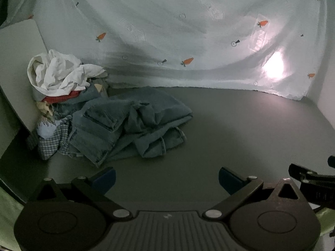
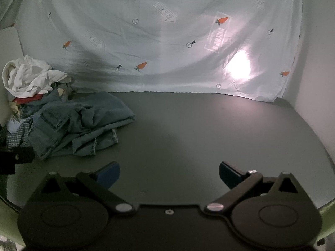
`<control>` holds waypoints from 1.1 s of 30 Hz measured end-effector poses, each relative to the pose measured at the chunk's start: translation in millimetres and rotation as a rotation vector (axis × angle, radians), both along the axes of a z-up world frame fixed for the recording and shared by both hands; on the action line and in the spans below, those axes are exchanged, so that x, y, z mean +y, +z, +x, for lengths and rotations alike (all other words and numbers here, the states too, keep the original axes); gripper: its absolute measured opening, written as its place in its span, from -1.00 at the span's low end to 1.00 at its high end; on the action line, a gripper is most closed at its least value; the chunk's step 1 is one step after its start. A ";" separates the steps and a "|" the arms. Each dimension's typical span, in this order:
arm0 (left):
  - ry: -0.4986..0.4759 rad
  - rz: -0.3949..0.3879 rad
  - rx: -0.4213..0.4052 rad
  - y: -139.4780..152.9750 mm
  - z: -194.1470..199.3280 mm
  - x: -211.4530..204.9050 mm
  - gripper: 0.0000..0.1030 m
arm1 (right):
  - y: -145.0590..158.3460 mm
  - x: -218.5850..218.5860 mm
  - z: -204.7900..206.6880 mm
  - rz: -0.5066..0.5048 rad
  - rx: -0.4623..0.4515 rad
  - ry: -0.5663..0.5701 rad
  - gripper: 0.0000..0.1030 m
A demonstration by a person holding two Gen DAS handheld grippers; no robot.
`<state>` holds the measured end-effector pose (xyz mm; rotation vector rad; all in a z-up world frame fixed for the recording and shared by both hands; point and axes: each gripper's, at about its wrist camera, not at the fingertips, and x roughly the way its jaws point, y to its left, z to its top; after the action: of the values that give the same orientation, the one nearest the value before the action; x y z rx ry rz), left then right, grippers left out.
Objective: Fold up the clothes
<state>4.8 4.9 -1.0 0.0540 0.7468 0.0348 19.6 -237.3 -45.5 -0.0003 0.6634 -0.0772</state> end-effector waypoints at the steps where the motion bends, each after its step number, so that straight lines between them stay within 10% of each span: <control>1: 0.000 -0.002 0.000 0.9 0.6 -0.4 1.00 | -1.0 1.0 -0.4 -0.001 -0.001 -0.001 0.99; 33: -0.010 -0.048 0.038 5.1 6.2 6.8 1.00 | 6.9 -11.2 1.4 -0.005 0.001 -0.011 0.99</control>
<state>11.0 11.8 4.2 0.0128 0.7850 0.0068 21.0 -248.5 -38.7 -0.0012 0.6640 -0.0892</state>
